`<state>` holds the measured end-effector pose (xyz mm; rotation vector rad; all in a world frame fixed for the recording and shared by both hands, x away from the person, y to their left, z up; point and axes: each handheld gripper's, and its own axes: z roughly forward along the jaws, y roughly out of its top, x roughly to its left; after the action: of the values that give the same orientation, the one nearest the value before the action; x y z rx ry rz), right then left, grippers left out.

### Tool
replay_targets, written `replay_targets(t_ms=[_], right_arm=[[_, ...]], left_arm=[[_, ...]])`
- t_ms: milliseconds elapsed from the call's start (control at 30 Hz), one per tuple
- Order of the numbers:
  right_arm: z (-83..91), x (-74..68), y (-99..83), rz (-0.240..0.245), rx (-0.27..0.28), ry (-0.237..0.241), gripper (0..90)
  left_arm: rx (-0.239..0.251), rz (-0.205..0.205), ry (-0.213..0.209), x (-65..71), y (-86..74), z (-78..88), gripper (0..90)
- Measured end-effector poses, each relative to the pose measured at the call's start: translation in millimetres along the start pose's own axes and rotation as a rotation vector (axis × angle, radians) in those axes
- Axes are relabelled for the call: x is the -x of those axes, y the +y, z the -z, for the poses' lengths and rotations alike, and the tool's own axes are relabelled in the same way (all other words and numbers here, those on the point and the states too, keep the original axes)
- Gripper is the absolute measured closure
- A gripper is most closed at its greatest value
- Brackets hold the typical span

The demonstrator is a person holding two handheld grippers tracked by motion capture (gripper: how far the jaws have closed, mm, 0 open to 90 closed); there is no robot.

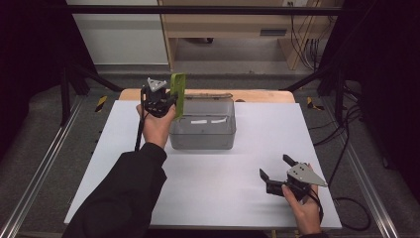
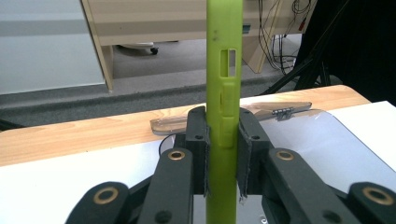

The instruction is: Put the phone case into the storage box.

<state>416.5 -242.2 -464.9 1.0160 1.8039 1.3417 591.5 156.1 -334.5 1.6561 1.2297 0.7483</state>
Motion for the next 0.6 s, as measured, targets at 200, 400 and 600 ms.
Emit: replay_targets(t_ms=[200, 400, 600], right_arm=[[-0.4, 0.0, -0.4, -0.001, -0.003, 0.001, 4.6], [-1.0, -0.6, -0.7, 0.004, -0.004, 0.001, 4.6], [-1.1, -1.0, -0.9, 0.001, -0.005, 0.002, 4.6]], left_arm=[[-0.008, -0.009, 0.003, -0.8, -6.2, 1.2, 77.7], [-0.025, -0.031, 0.009, -0.5, -12.2, 1.2, 77.7], [-0.049, -0.038, 0.014, -0.8, -21.0, -2.4, 77.7]])
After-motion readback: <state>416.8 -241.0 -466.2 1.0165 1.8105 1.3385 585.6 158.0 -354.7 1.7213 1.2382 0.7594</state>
